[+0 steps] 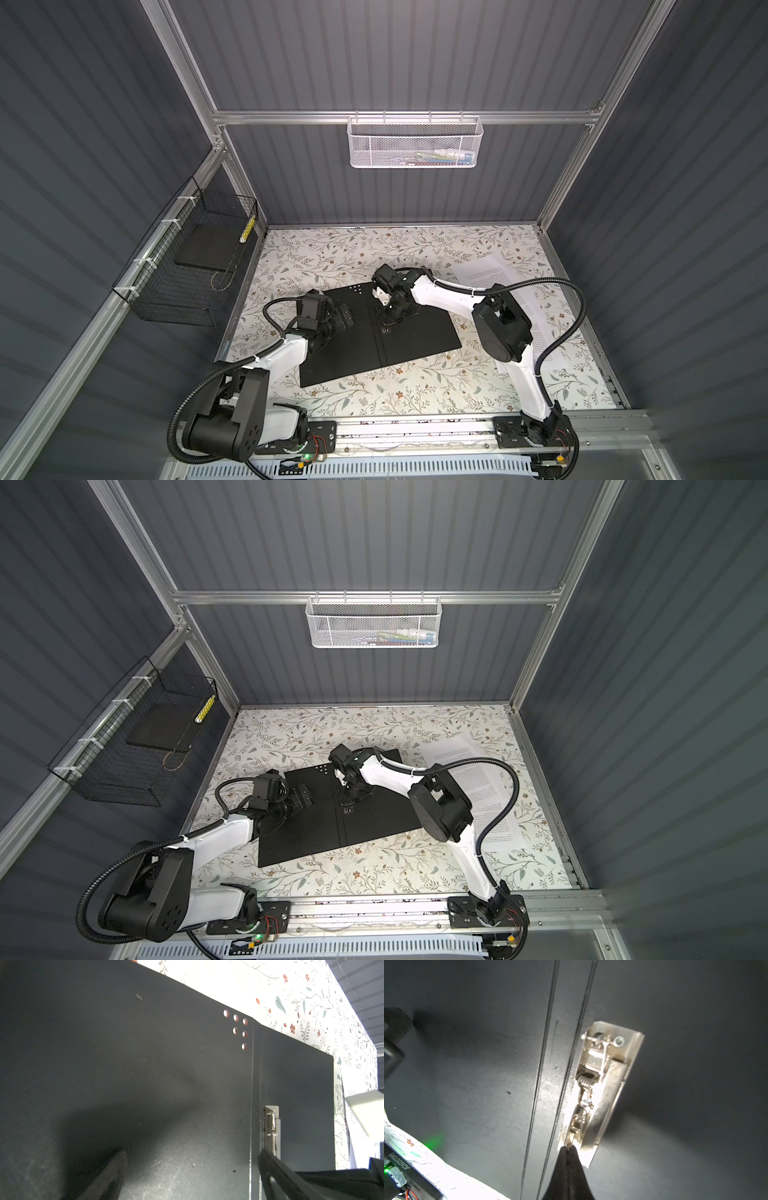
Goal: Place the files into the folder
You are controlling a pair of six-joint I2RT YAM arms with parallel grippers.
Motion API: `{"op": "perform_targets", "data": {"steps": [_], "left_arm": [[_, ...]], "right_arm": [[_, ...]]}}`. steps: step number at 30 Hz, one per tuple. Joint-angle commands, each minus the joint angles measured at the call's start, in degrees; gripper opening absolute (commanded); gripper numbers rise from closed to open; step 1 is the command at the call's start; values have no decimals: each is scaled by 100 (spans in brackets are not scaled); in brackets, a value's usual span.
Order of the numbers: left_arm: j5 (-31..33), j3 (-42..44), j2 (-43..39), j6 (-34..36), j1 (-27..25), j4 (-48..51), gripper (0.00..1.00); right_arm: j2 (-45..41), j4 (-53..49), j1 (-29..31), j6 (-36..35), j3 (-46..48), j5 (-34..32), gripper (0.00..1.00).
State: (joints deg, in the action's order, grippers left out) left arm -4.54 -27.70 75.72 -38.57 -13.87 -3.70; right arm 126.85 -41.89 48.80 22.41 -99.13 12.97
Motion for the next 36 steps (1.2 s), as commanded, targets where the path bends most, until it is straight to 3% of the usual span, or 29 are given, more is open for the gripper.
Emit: {"op": "perform_targets", "data": {"steps": [1,36], "left_arm": [[40,261,241,0,51,1223,100],[23,274,223,6,51,1211,100]], "right_arm": [[43,-166,37,-54,-32,-63,0],[663,-871,200,-202,-357,-822,0]]}}
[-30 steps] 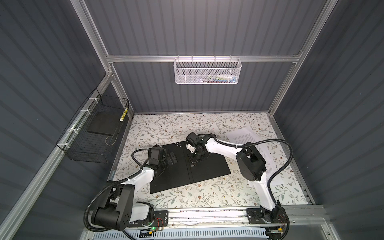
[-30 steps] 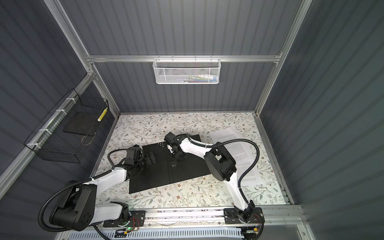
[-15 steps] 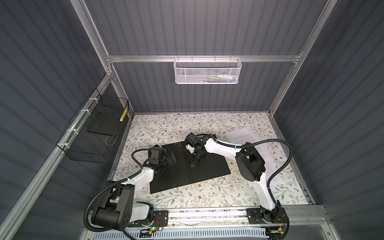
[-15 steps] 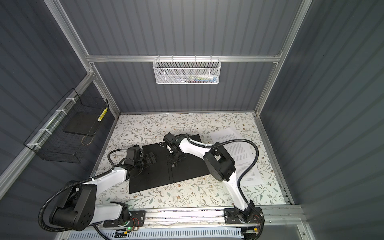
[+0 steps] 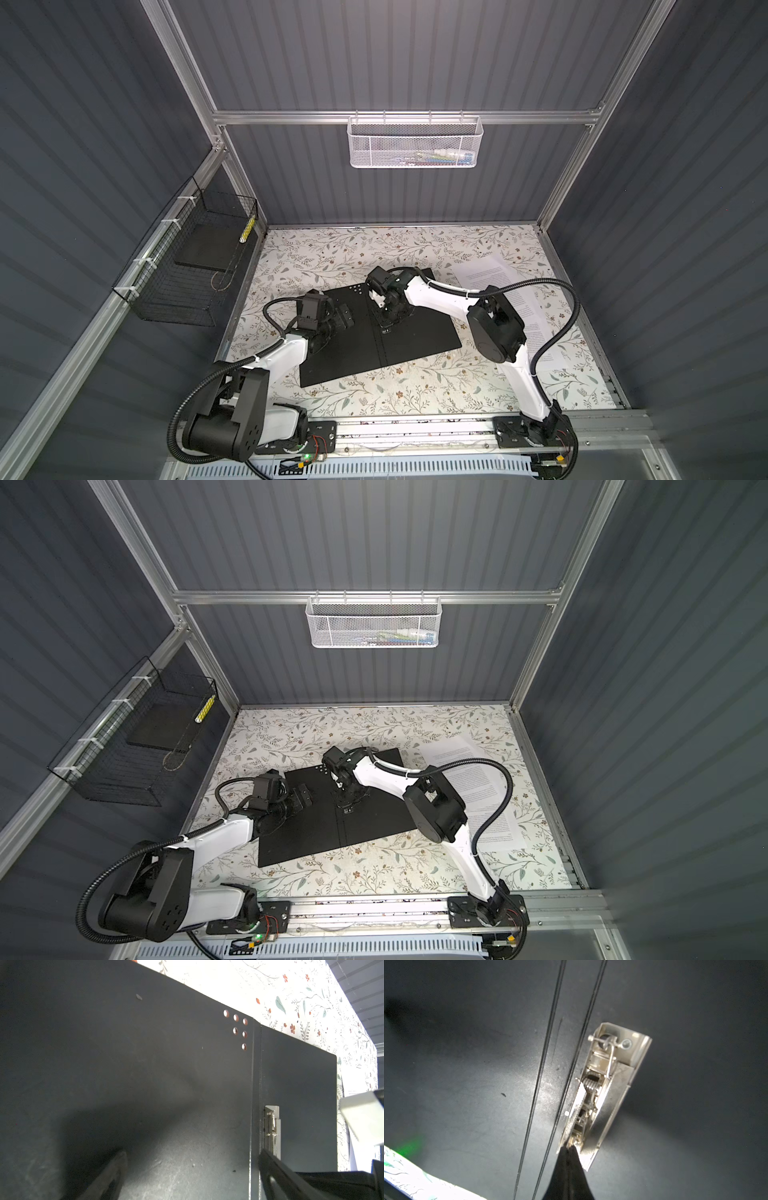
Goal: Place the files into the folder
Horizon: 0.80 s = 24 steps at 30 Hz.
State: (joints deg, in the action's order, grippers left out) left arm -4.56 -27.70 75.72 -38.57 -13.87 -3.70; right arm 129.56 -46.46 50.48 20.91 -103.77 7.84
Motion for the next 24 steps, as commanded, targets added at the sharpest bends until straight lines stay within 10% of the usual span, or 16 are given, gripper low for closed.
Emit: {"op": "perform_targets", "data": {"steps": [1,24], "left_arm": [[25,274,222,6,51,1202,100],[25,291,202,3,51,1204,100]], "right_arm": [[411,-423,26,-52,128,-330,0],[954,-1328,5,-91,-185,-1215,0]]}}
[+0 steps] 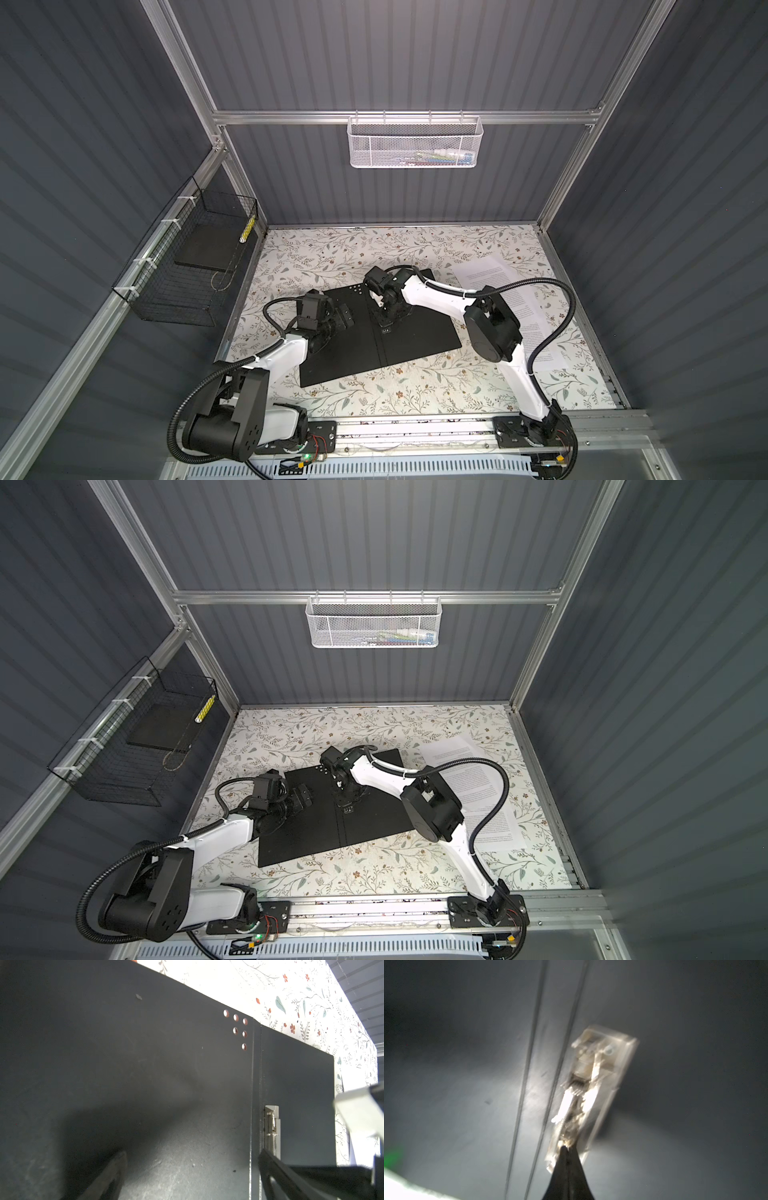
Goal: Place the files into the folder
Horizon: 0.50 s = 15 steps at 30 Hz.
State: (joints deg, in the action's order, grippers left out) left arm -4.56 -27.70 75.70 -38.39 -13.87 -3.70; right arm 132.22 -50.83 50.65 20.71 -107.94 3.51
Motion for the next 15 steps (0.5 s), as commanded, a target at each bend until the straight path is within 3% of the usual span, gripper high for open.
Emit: {"op": "perform_targets", "data": {"steps": [1,7,15], "left_arm": [[29,300,192,-16,51,1194,100],[34,309,182,-13,51,1188,100],[36,309,191,-11,51,1195,100]], "right_arm": [[666,-895,-12,-80,232,-822,0],[327,-791,-29,-85,432,-828,0],[-1133,624,-161,217,1205,510,0]]}}
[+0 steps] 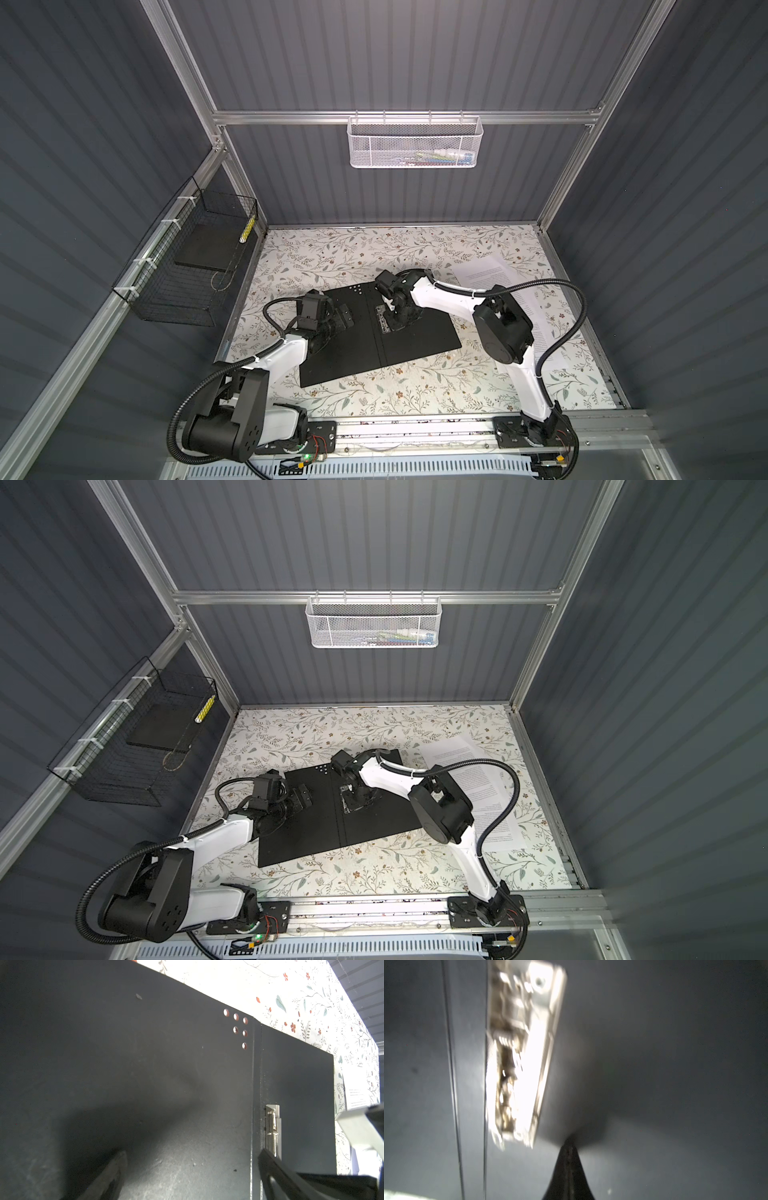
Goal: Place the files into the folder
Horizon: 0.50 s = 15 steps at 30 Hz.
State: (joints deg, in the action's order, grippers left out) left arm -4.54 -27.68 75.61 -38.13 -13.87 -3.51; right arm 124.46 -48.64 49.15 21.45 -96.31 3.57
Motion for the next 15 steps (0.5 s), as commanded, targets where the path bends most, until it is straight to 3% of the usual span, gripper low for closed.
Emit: {"op": "perform_targets", "data": {"steps": [1,9,15], "left_arm": [[32,312,199,-38,51,1167,100],[23,300,199,-45,54,1174,100],[23,300,208,-40,51,1179,100]], "right_arm": [[-404,481,-2,165,39,674,2],[-22,543,60,175,-113,912,13],[163,532,97,140,-279,860,14]]}}
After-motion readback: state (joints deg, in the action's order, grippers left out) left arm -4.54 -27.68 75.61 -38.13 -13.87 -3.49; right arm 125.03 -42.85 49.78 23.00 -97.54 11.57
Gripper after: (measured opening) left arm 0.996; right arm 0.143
